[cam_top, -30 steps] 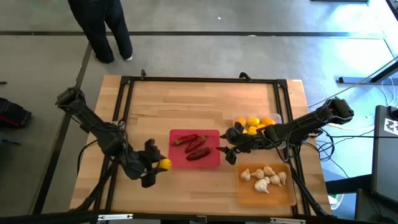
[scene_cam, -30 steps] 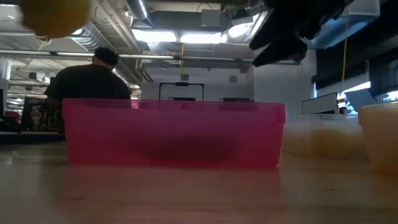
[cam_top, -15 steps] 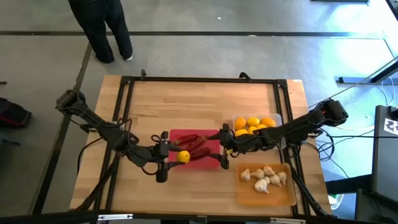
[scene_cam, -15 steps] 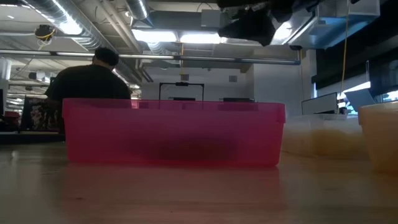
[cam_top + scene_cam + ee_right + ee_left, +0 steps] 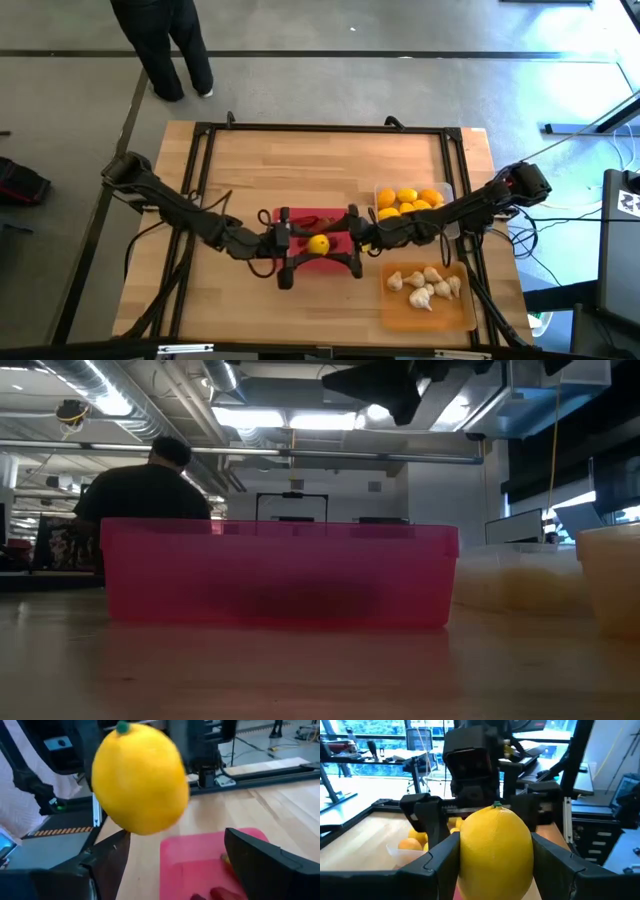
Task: Sort produce into baskets
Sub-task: Put the yellow lemon into the transparent bin
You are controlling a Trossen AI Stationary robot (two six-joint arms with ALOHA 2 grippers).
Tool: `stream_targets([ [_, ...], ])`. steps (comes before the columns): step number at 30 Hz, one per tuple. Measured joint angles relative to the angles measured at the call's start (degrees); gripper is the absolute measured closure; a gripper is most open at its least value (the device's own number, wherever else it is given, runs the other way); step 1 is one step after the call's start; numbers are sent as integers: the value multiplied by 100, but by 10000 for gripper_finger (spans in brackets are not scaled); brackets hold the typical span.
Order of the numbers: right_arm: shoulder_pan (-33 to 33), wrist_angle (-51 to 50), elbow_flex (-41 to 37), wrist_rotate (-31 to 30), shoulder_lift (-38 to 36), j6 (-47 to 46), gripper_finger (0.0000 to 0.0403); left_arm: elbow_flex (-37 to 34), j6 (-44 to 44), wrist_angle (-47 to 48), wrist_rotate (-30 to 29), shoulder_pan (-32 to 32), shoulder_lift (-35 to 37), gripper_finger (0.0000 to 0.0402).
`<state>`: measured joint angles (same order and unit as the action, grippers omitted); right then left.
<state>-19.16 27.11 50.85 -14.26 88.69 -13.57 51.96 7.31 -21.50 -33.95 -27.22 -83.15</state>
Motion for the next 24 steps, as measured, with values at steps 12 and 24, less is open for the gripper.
stream_targets([
  [12,4,564,-4,255,222,86,86,-4,-19,-832,26,205,-577,200],
  [24,0,569,-4,362,222,199,223,-4,136,-827,46,209,-575,171],
])
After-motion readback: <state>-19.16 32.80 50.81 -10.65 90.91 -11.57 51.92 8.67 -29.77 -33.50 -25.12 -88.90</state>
